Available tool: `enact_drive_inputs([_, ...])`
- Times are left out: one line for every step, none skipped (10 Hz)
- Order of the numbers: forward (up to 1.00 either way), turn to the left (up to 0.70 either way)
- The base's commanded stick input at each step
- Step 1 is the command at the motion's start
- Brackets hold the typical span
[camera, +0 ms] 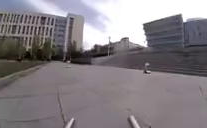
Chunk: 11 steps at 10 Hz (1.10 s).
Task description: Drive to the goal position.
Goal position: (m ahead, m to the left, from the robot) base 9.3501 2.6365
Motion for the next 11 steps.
enact_drive_inputs([1.00, 0.27])
enact_drive_inputs([1.00, 0.27])
enact_drive_inputs([1.00, 0.13])
enact_drive_inputs([1.00, 0.00])
enact_drive_inputs([1.00, 0.00])
enact_drive_inputs([1.00, 0.00])
enact_drive_inputs([1.00, 0.00])
enact_drive_inputs([1.00, 0.00])
enact_drive_inputs([1.00, 0.00])
enact_drive_inputs([1.00, 0.00])
enact_drive_inputs([1.00, 0.00])
